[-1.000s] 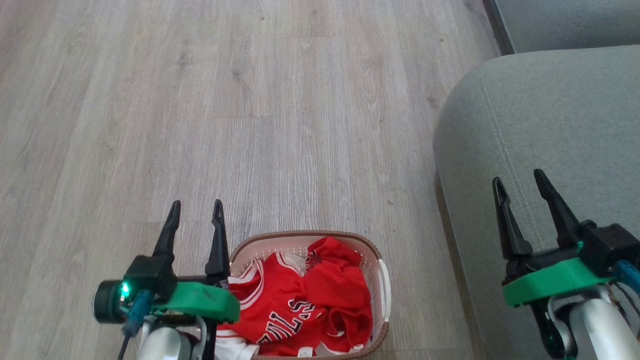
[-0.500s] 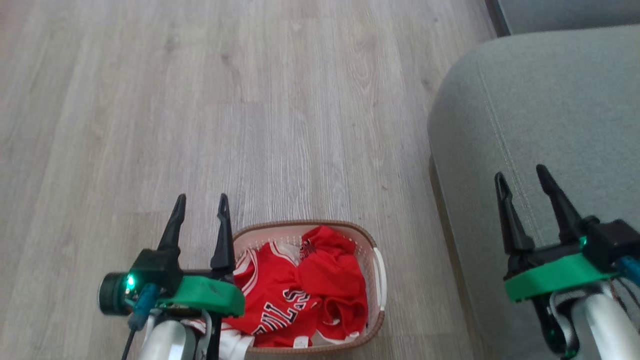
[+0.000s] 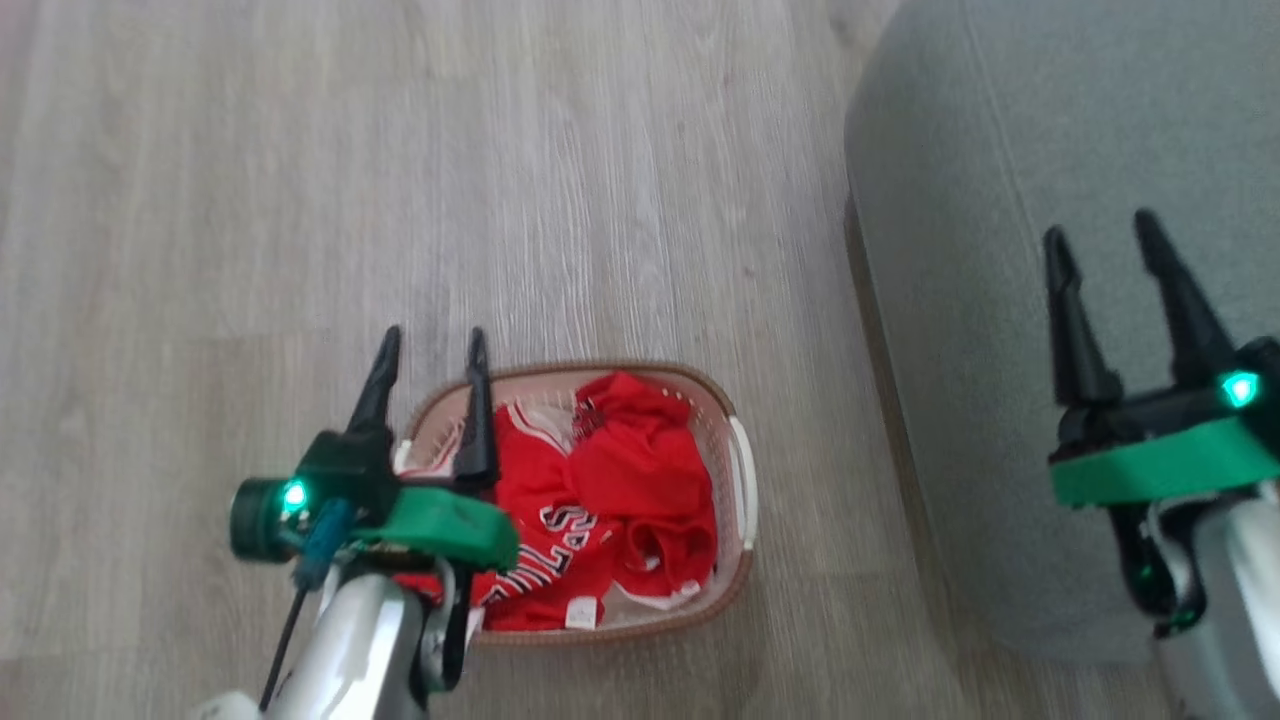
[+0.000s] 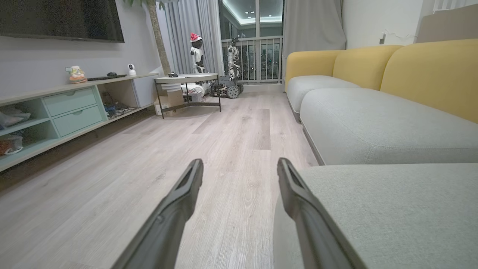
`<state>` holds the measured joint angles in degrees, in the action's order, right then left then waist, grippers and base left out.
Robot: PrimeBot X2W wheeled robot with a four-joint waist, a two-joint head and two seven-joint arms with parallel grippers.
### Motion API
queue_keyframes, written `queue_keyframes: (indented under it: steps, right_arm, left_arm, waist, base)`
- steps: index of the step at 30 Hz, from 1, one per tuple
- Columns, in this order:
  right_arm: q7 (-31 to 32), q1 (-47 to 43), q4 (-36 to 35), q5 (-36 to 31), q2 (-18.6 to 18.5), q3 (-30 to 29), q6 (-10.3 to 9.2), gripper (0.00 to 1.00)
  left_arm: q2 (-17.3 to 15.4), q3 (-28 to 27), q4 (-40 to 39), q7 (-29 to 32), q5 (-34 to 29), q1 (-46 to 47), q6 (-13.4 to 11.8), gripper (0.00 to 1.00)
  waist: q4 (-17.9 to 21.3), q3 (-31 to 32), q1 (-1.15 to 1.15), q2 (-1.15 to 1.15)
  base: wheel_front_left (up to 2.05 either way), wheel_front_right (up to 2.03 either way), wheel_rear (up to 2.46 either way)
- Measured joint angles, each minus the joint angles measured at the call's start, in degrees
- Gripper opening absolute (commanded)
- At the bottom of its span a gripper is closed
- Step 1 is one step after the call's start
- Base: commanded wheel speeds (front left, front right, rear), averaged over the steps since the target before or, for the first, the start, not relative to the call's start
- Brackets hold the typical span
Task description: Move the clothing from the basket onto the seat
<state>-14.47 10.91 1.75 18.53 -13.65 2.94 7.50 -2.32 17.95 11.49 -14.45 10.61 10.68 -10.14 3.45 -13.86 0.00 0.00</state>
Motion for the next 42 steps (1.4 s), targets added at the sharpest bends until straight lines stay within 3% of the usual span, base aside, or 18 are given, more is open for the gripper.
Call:
queue_keyframes:
  steps: [11,30,40,42]
  right_arm:
    - [-0.01,6.72,-2.99,2.45,-2.67,-0.48,0.0,1.0]
    - [-0.16,17.96,-11.36,5.78,-4.24,0.47,0.0,1.0]
    - [-0.18,24.38,-16.34,10.99,-2.99,-0.62,0.0,1.0]
    - [-0.18,25.29,-17.44,11.26,-3.03,-0.88,0.0,1.0]
  left_arm:
    - [0.02,4.74,11.91,0.0,4.39,8.93,-0.35,1.0]
    - [0.09,11.63,41.21,0.0,16.33,27.98,6.15,1.0]
    - [0.07,17.82,51.91,0.0,21.43,38.72,6.76,1.0]
    - [0.02,19.24,53.71,0.46,22.47,40.41,7.86,1.0]
  waist:
    - [2.23,-8.62,0.0,0.0]
    - [8.52,-23.86,0.01,0.0]
    - [11.68,-33.18,0.01,0.0]
    - [12.22,-34.92,0.01,0.0]
  base:
    - [0.0,0.0,0.0]
    - [0.0,0.0,0.0]
    - [0.0,0.0,0.0]
    - [0.0,0.0,0.0]
